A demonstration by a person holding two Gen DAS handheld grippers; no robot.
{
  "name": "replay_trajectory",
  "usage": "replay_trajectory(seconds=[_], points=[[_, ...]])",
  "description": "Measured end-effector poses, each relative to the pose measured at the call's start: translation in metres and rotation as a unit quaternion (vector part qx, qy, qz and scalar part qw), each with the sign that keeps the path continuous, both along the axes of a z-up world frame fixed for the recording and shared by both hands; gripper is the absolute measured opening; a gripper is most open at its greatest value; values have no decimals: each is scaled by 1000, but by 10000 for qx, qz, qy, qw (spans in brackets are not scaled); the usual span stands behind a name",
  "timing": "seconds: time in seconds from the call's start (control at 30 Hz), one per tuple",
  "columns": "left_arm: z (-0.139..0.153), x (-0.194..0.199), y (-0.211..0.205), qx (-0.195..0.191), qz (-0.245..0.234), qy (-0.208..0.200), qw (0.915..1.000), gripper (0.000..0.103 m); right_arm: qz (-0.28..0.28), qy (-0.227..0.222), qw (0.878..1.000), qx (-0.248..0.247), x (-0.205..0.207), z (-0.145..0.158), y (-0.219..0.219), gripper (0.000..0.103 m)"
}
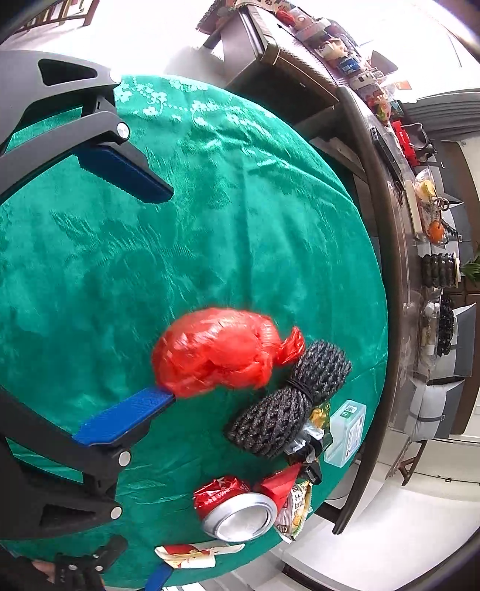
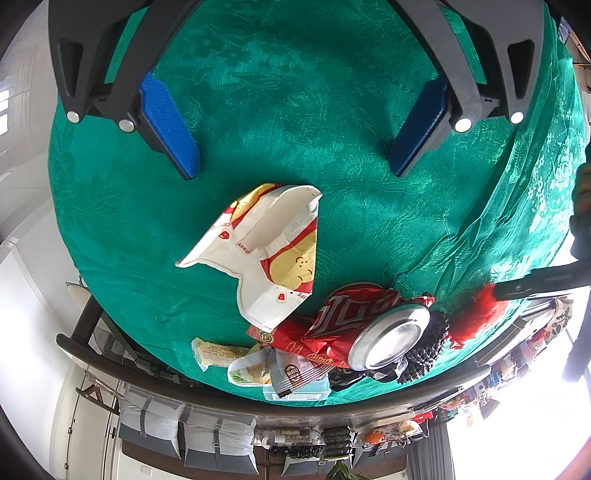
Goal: Collect trash
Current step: 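Grasp the red plastic bag with the left gripper while the right gripper grasps the paper wrapper, then carry the red bag and paper wrapper over the blue basket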
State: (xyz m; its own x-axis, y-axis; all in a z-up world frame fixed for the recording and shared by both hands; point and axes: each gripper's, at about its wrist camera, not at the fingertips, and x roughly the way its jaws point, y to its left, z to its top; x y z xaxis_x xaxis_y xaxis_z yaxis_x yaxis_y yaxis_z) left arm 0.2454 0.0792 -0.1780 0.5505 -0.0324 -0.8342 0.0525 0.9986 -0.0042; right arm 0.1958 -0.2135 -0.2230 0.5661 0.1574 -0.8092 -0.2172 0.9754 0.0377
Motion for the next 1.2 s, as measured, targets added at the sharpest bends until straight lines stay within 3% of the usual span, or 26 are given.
replay_trajectory(seconds=[0.1, 0.2, 0.33, 0.4, 0.53, 0.6, 0.67, 0.77, 0.83, 0.9, 0.93, 0.97, 1.07, 1.2], points=[[-1, -2, 7, -522, -422, 118, 9977, 99, 0, 0, 10000, 4, 0, 0, 0, 98], [4, 3, -4, -747, -834, 24, 9937, 99, -11, -16, 10000, 90, 0, 1, -2, 98], [2, 25, -27, -375, -1194, 37, 9921, 99, -498, -238, 9944, 897, -4, 15, -44, 98], [0, 33, -32, -109, -1127, -12, 9936, 99, -515, -276, 9929, 1040, 3, 23, -58, 98], [-4, 44, -29, 87, -1010, 11, 9948, 99, -137, 237, 9950, 962, 26, 21, -50, 98], [-6, 48, -28, 49, -1059, 98, 9943, 99, 41, 174, 9981, 585, 35, 24, -34, 98], [-5, 49, -31, 49, -1138, 95, 9935, 99, -87, 525, 9985, 91, 52, 16, -23, 98], [1, 49, -33, 10, -1190, 6, 9929, 99, -533, 878, 9933, 534, 62, 10, -24, 98], [5, 49, -33, -78, -1207, -62, 9926, 91, -525, 871, 9931, 585, 62, 13, -17, 98], [5, 50, -32, -153, -1226, -1, 9923, 70, -599, 761, 9941, 497, 63, 15, -13, 98], [4, 51, -32, -182, -1227, 53, 9923, 56, -651, 716, 9942, 474, 63, 16, -13, 86], [3, 51, -32, -218, -1225, 103, 9922, 46, -705, 675, 9940, 486, 63, 16, -15, 58], [4, 44, -31, -301, -1274, 107, 9913, 44, -726, 482, 9942, 626, 55, 24, -26, 51], [12, 20, -24, -457, -1260, 13, 9910, 44, -530, 291, 9950, 793, 40, 39, -42, 48]])
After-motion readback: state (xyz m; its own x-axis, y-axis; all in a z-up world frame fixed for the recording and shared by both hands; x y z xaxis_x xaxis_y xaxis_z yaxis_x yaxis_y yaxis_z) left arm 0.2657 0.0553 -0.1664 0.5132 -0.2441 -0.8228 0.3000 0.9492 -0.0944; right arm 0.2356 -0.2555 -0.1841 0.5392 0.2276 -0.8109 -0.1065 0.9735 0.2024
